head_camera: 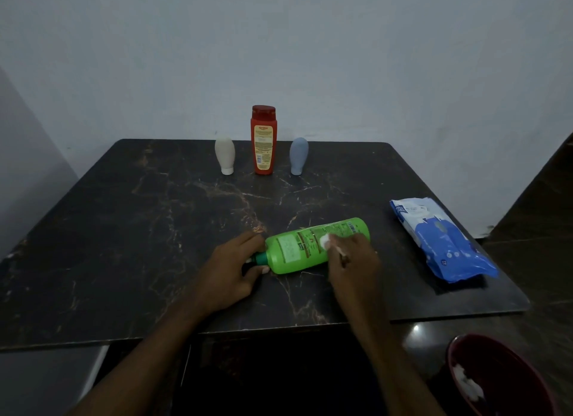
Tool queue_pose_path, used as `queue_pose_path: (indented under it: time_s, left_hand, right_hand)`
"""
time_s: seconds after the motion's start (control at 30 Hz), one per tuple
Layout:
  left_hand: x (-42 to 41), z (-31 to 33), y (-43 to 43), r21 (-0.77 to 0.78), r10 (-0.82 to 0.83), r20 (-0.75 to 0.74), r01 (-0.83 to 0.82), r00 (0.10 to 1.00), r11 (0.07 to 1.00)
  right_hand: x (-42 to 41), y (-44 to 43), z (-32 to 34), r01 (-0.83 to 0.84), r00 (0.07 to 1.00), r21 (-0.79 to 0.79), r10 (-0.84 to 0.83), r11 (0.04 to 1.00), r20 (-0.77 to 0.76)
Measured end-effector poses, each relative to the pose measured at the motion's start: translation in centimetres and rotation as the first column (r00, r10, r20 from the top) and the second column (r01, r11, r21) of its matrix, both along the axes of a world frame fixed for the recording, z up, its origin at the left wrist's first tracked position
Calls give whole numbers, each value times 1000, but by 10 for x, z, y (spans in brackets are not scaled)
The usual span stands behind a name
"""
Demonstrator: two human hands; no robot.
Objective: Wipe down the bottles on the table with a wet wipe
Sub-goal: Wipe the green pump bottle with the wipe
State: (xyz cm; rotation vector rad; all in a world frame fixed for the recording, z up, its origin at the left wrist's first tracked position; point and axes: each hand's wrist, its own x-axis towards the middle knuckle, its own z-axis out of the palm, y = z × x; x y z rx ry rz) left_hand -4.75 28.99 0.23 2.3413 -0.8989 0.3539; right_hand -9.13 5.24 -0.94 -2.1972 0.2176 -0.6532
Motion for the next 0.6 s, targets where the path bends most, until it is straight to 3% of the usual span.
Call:
queue_pose_path:
  time_s: [0.2, 0.33, 0.6]
  left_hand:
    - [0, 0, 0, -24, -9, -20, 8, 1000, 1000]
    - [-1, -1, 1, -34, 1, -23, -2, 1000, 999]
    - [-1, -1, 0, -16, -7, -11, 7, 1000, 1000]
  right_hand:
    - [-11, 71, -3, -211, 965, -221, 239, 952, 107]
    - [-8, 60, -2, -248, 956, -221, 275, 943, 103]
    - [7, -19, 3, 47, 999, -9, -47, 999, 15]
